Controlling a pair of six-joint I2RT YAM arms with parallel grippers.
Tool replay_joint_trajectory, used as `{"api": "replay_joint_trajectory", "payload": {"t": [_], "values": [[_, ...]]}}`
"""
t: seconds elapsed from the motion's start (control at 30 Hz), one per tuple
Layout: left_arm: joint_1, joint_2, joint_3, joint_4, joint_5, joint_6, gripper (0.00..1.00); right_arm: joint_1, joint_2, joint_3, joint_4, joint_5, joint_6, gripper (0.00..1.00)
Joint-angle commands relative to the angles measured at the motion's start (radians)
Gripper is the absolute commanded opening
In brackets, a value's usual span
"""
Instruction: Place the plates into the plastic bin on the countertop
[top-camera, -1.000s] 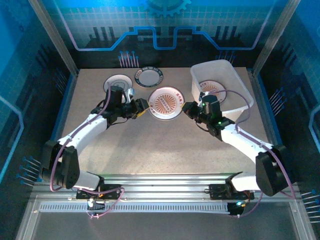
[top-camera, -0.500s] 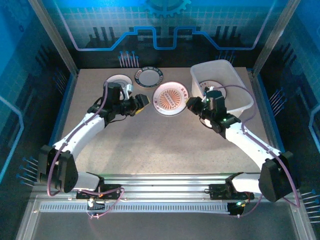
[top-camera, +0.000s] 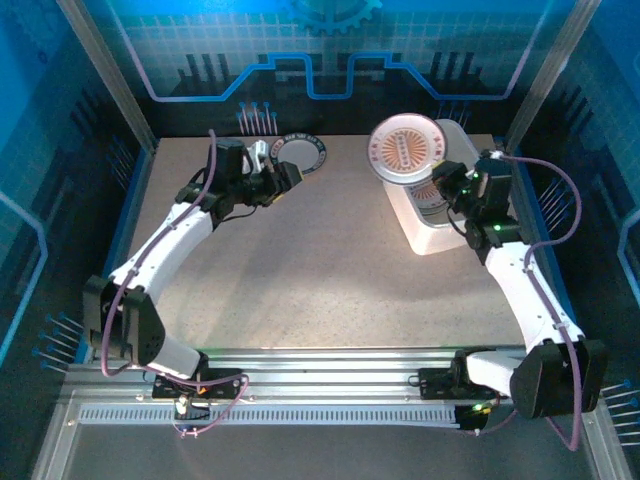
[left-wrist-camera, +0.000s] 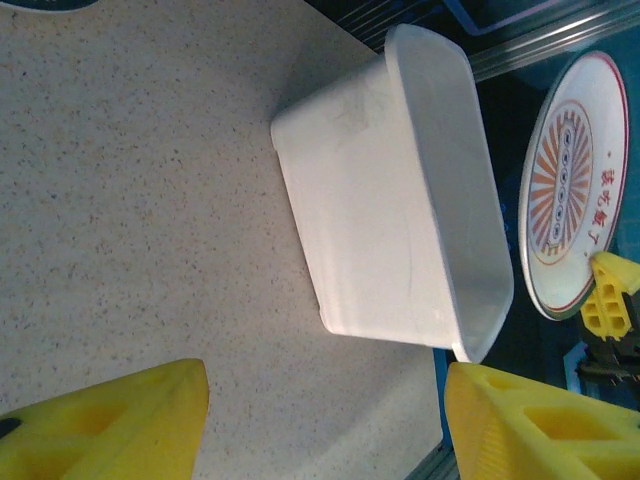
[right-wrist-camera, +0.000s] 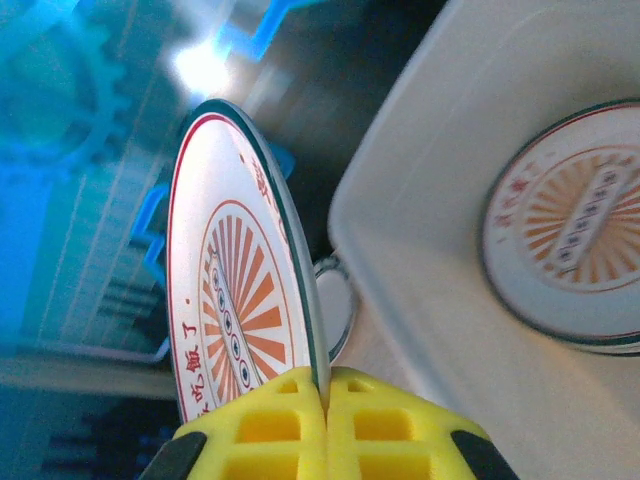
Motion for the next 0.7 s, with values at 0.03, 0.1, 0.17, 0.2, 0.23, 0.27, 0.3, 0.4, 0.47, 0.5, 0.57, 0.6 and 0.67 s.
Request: {"api": "replay_joint_trajectory", "payload": {"t": [0.03,0.1,0.17,0.2,0.23,0.27,0.3,0.4,0.47,0.5,0.57,0.6,0.67], "values": [[-0.002,0.082,0.078,-0.006,0.008,-0.028,0.65,-0.069,-0.007,0.036,-0.046,0.063,0.057,0.0],[-0.002,0.113,0.103,-0.007,0.012,-0.035,0.65,-0.079,0.015,0.043,-0.058,0.091,0.056,0.0],[-0.002,0.136,0.124,-0.011,0.014,-0.039,0.65,-0.085,0.046,0.047,-0.057,0.109,0.066,0.0],[-0.002,0.146,0.134,-0.015,0.014,-0.039,0.65,-0.086,0.065,0.049,-0.061,0.12,0.075,0.0],[-0.002,0.154,0.144,-0.019,0.014,-0.036,0.65,-0.085,0.077,0.049,-0.058,0.134,0.081,0.0],[-0.002,0.16,0.153,-0.027,0.009,-0.031,0.65,-0.085,0.091,0.049,-0.06,0.154,0.091,0.0],[-0.001,0.166,0.161,-0.034,0.008,-0.026,0.65,-0.085,0.102,0.043,-0.059,0.173,0.108,0.0],[0.0,0.18,0.176,-0.047,0.007,-0.016,0.65,-0.082,0.129,0.023,-0.039,0.228,0.159,0.0],[0.003,0.188,0.175,-0.046,0.008,-0.018,0.65,-0.074,0.152,0.021,-0.031,0.259,0.177,0.0],[0.005,0.193,0.174,-0.046,0.009,-0.019,0.65,-0.067,0.166,0.022,-0.03,0.276,0.183,0.0],[0.008,0.2,0.175,-0.046,0.013,-0.021,0.65,-0.058,0.198,0.024,-0.03,0.297,0.206,0.0],[0.01,0.202,0.174,-0.047,0.012,-0.022,0.65,-0.053,0.214,0.026,-0.028,0.308,0.219,0.0],[0.013,0.203,0.171,-0.048,0.012,-0.019,0.65,-0.047,0.24,0.028,-0.029,0.332,0.246,0.0]]}}
